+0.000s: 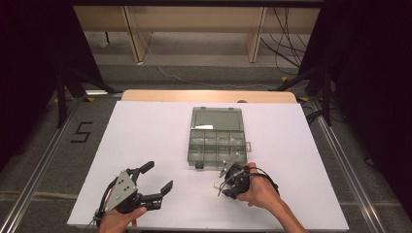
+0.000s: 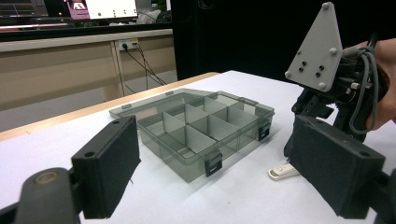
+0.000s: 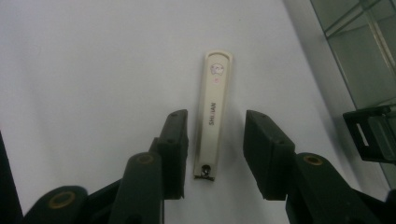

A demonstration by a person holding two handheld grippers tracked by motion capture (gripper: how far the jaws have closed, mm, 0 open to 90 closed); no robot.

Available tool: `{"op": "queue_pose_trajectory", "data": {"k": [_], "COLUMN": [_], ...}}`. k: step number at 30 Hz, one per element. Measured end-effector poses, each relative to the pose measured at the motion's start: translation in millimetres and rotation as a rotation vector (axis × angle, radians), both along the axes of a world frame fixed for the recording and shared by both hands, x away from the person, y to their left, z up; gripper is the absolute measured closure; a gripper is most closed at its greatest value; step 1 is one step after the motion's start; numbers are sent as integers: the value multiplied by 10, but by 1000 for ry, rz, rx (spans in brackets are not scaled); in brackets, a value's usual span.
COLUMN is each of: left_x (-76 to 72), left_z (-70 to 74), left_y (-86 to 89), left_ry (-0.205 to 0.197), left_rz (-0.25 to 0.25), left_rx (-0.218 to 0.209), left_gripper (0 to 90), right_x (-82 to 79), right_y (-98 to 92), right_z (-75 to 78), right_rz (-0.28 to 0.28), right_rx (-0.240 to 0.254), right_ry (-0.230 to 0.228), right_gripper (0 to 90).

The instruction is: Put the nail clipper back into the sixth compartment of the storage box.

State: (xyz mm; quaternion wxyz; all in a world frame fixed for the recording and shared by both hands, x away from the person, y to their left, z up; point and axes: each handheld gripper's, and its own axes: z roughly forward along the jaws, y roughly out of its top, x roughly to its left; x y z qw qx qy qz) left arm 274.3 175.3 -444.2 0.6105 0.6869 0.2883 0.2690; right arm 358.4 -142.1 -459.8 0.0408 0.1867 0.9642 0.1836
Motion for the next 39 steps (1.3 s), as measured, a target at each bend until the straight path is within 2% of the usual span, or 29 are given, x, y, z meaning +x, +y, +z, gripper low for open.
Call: {"op": "queue_pose_trajectory", "data": {"k": [3,4,6,7,9,10,16,17,23,32,34,35,39], "left_x": [-1,-1,0,-1,-1,-1,-2,-1,-3,-5,-4,-5,-8], "left_z": [0,0,-1,0,-1,-1,-1,1,3,2,0,2,3], "left_y": [1,1,1,0,-1,-1,-3,0,0,2,2,2,1], "left_ry": [1,2,1,1,2,2,1,-2,-1,1,2,0,0], "left_rz": [1,1,0,0,0,-1,-1,-1,-1,1,0,0,1], "left_rx": [-3,-3,-3,-2,-3,-2,-2,2,-1,-6,-6,-5,-6], "left_gripper": [158,158,158,158,158,158,158,158,158,158,158,158,158], "right_x": [8,15,14,15,13,11,3,3,-2,-14,-15,-11,-13], "right_y": [14,16,27,34,44,51,93,108,132,128,122,119,97], "right_z": [0,18,-8,5,-6,7,4,10,16,40,63,93,171], "right_rz": [5,13,8,11,10,15,16,22,14,4,5,8,-4], "right_rx": [-12,-41,-34,-58,-45,-63,-75,-91,-109,-94,-69,-72,-4], "right_ry": [6,17,5,17,14,21,24,29,34,32,21,22,-2], "right_gripper": [646,655,668,678,699,709,744,766,772,774,773,774,774]}}
